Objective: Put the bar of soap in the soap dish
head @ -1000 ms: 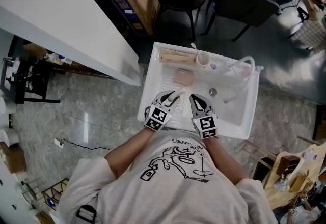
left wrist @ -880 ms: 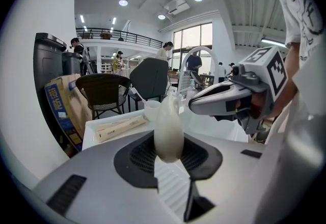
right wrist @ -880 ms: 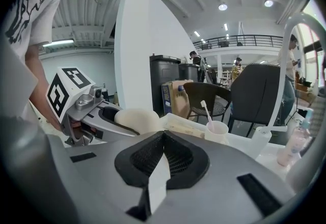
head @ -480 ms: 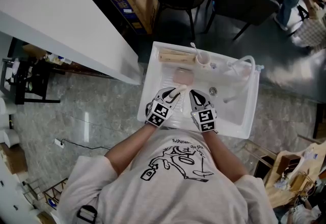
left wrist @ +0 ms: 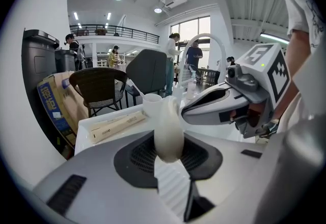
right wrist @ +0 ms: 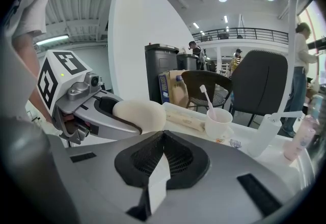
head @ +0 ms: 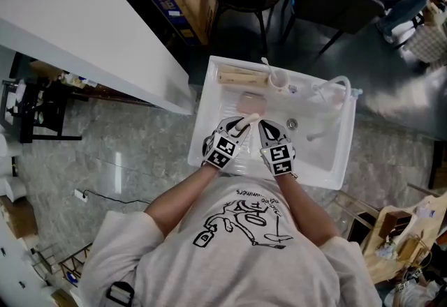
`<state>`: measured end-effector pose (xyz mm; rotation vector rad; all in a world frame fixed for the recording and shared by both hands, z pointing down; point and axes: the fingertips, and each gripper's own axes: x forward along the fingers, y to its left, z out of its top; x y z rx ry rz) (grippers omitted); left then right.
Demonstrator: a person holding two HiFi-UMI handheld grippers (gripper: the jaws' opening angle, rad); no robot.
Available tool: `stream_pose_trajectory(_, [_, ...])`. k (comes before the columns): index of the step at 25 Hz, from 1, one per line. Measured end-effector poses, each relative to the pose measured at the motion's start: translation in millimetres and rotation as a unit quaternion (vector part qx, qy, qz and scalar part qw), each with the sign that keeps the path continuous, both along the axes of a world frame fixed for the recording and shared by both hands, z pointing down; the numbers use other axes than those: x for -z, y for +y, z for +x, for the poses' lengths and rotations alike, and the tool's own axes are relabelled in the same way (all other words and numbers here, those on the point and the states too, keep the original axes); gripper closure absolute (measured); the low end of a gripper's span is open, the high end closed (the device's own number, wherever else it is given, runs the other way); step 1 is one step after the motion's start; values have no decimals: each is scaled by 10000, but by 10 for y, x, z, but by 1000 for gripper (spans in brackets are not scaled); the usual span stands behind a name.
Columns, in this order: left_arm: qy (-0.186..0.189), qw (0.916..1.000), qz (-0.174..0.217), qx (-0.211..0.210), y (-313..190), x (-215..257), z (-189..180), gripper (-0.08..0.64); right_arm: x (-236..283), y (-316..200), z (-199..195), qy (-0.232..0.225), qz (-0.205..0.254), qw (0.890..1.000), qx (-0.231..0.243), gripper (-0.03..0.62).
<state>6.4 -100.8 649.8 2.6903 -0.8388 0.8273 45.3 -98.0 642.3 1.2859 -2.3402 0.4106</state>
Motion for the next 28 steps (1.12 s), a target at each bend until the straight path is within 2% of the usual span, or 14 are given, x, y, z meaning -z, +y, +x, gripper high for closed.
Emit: stream_pose_trajectory(28, [-395,9983,-402,140,-348,-504,83,457,-508,-284,82,438,-398,9982,72,571])
